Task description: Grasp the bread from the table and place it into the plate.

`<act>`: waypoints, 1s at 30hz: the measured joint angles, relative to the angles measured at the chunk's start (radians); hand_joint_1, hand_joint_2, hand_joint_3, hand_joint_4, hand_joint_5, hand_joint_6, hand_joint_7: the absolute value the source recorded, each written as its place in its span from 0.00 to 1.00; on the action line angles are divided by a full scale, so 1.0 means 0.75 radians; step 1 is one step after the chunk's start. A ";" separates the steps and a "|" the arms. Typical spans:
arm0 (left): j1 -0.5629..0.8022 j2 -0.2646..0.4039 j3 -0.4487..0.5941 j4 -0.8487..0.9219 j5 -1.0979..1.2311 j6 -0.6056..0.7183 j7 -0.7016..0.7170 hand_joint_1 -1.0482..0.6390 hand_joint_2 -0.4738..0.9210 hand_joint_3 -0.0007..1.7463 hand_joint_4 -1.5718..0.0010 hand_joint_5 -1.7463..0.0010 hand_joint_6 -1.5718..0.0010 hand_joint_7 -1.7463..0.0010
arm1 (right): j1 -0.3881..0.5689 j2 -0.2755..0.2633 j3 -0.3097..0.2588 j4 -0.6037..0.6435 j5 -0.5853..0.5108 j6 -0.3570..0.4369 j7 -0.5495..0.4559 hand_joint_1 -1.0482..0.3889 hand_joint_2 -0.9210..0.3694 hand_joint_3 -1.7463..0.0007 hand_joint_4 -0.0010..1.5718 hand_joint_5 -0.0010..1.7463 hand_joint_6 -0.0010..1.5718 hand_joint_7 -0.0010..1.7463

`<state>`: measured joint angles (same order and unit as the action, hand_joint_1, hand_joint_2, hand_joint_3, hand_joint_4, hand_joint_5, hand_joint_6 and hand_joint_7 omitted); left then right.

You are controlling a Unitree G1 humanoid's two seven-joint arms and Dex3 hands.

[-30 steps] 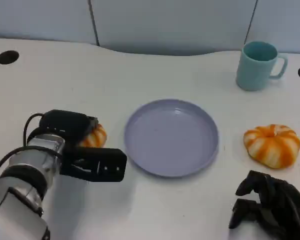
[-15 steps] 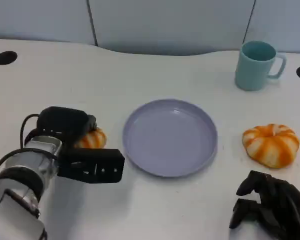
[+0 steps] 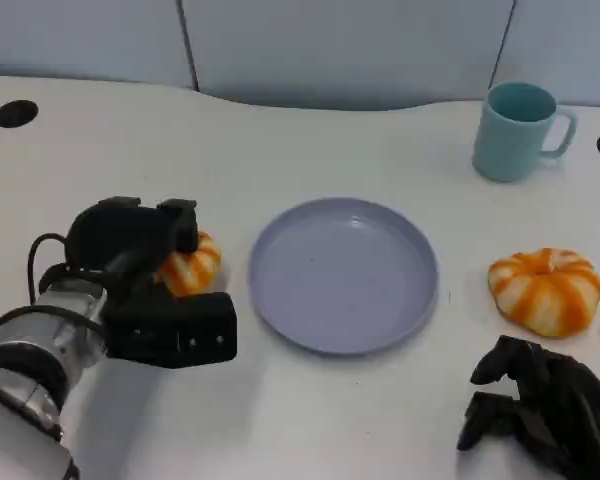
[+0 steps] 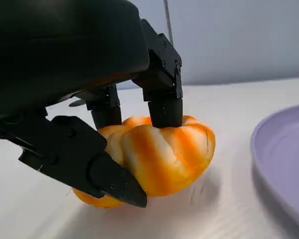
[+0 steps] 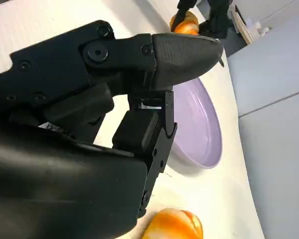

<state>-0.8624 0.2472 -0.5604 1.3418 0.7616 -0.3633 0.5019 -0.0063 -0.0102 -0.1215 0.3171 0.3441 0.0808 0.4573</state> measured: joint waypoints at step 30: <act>-0.164 -0.109 0.013 -0.082 -0.037 -0.434 -0.060 0.48 0.78 0.61 0.41 0.00 0.51 0.00 | -0.014 0.000 0.030 0.010 -0.005 -0.006 0.003 0.43 0.00 0.76 0.80 0.61 0.72 0.57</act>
<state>-0.9852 0.1653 -0.5505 1.2803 0.7336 -0.6889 0.4572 -0.0167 -0.0105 -0.0992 0.3244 0.3403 0.0762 0.4596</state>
